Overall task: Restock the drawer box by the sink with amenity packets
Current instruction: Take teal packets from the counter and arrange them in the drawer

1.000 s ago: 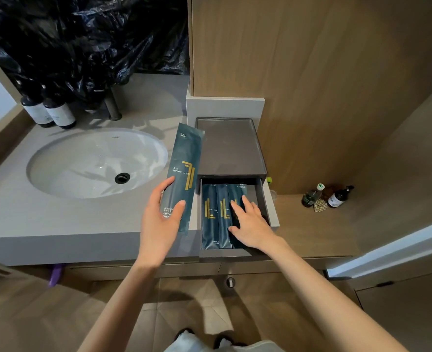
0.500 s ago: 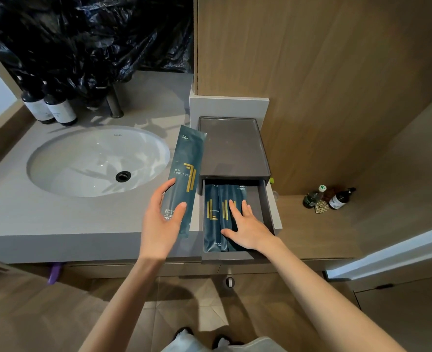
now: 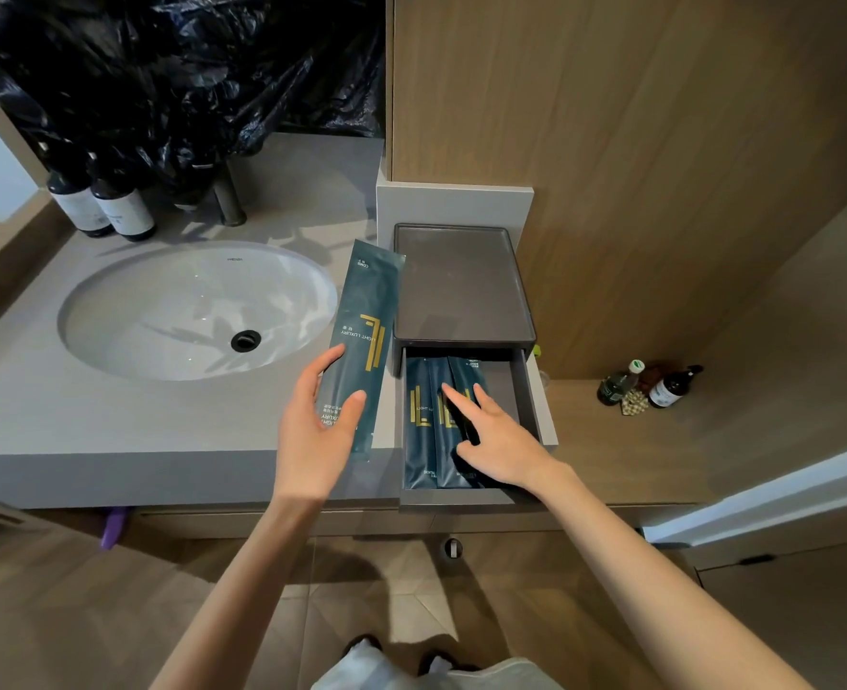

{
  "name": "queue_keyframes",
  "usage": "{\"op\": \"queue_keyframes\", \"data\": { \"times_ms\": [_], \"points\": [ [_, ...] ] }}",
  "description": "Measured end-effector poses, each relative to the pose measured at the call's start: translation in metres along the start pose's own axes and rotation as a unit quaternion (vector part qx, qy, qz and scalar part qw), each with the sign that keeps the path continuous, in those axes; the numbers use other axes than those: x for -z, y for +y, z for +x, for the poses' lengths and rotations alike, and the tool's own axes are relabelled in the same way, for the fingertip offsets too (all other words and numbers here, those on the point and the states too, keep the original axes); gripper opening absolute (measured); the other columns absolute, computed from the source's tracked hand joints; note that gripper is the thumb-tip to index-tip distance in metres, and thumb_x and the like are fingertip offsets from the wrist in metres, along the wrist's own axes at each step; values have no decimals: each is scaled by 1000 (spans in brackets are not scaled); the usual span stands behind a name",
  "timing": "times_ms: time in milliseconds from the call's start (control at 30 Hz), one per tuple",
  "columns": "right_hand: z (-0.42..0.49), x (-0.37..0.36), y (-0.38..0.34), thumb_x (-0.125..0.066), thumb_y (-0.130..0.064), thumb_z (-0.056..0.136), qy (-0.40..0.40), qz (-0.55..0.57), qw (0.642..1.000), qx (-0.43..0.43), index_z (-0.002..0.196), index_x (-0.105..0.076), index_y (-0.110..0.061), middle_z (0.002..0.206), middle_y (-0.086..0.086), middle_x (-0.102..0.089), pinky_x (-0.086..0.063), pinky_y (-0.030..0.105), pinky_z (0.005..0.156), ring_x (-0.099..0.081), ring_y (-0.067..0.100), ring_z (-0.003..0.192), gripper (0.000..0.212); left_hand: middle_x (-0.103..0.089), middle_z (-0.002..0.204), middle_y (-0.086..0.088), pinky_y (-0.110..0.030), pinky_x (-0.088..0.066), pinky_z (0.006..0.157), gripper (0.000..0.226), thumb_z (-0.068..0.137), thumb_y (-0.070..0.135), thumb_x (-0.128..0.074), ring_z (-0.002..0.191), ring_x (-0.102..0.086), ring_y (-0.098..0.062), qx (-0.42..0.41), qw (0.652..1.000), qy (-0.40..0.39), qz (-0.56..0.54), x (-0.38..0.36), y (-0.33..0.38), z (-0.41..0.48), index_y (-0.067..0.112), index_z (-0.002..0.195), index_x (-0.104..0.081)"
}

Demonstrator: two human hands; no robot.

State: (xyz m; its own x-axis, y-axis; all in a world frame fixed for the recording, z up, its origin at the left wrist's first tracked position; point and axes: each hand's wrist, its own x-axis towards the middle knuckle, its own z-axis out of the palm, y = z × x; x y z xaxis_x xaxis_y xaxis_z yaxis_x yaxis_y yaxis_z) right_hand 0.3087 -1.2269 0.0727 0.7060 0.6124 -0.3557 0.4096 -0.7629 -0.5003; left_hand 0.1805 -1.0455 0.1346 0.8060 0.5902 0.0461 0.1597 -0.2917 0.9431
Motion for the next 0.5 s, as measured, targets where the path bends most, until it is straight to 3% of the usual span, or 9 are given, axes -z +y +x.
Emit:
{"op": "queue_keyframes", "data": {
  "times_ms": [67,100,167,233,367,500],
  "points": [
    [-2,2,5,-57,-14,90,-28,-29,999,-1,150,-2,-45,161,2,14,-48,31,92,-1,27,149,87,-45,137,13,8,-28,82,48,91,9,-59,119,-37,1,-2,1000,3,4,0,0,-1,24,136,-45],
    [-2,3,7,-60,-15,89,-51,-44,998,-8,151,0,-41,160,2,18,-42,37,104,7,27,149,90,-45,138,10,12,-27,77,48,91,8,-59,119,-38,-1,-2,1000,4,4,0,0,-1,22,136,-46],
    [-1,6,9,-69,-16,85,-88,-66,994,-22,152,4,-35,159,5,23,-27,42,115,12,28,148,101,-46,140,5,14,-28,71,48,91,7,-59,119,-38,-3,4,1000,3,2,0,-1,-2,20,136,-46],
    [1,8,6,-74,-14,81,-103,-83,990,-39,152,8,-30,158,7,25,-23,42,117,11,29,148,110,-46,141,3,13,-29,70,48,91,7,-58,118,-39,-3,5,1000,2,2,0,0,-3,20,136,-46],
    [6,9,-2,-77,-10,78,-103,-106,988,-51,152,9,-24,157,10,26,-35,38,111,6,31,148,115,-48,138,2,12,-31,66,47,92,6,-58,114,-41,-4,3,1000,1,-1,0,1,-4,18,136,-46],
    [9,11,0,-85,-19,69,-95,-103,989,-49,153,3,-24,158,10,22,-24,40,117,6,29,148,121,-48,138,2,12,-32,65,47,92,7,-58,114,-42,-5,8,1000,4,-6,1,1,-5,18,136,-46]
  ]
}}
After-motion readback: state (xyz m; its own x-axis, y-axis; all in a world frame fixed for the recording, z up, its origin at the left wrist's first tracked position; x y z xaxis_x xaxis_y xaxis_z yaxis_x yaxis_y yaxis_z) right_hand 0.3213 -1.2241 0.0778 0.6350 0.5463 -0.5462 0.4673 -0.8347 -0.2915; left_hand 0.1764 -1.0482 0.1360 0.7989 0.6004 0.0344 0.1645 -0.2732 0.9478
